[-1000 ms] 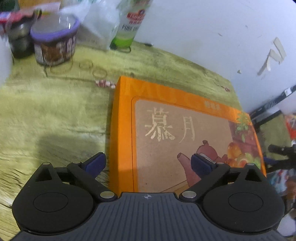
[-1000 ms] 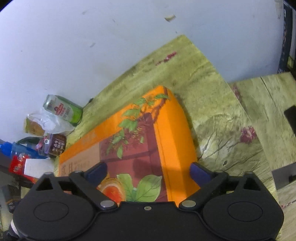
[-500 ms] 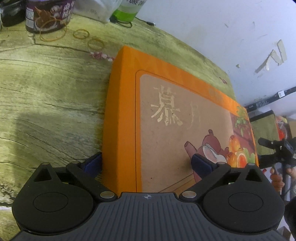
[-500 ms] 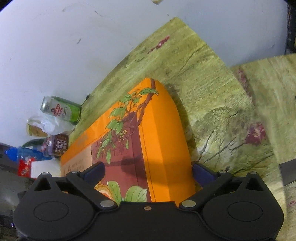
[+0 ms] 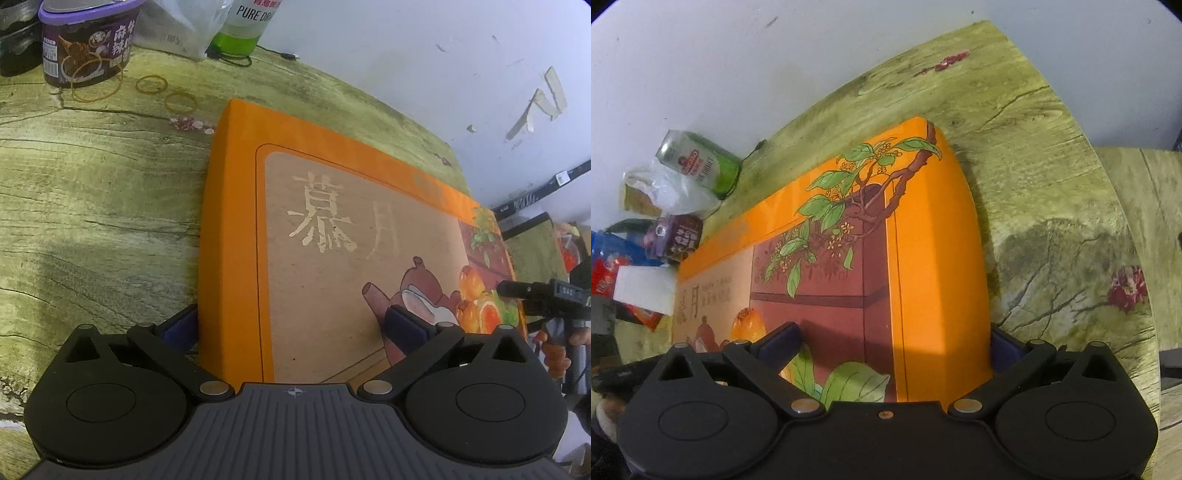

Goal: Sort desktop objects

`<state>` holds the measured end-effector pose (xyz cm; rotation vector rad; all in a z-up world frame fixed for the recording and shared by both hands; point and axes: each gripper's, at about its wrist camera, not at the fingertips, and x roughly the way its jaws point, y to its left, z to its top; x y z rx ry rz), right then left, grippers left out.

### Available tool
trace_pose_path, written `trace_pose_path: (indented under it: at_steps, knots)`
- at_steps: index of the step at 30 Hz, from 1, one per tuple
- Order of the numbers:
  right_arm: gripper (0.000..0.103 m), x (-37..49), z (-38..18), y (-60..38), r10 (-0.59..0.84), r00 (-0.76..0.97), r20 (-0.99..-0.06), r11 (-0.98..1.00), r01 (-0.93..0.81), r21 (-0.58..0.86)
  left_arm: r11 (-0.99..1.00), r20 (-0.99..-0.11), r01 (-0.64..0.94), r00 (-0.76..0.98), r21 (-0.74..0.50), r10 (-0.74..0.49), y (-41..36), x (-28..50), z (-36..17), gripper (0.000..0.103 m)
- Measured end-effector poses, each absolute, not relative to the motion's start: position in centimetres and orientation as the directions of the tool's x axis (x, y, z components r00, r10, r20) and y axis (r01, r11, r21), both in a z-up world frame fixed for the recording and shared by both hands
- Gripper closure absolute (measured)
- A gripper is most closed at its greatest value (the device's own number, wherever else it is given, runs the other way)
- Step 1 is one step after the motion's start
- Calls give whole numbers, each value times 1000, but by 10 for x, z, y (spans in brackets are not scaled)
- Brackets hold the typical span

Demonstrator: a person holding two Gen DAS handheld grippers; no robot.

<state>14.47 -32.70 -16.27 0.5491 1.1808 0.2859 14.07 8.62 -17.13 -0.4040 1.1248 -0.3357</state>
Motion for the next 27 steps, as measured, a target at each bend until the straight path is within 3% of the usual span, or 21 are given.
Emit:
trace_pose_path:
  at_steps: [27]
  knots:
    - [0,196,-153,-343,462,443,-768,827,98,554,885,-777,73,451,-459,-440,73,207,-158,0]
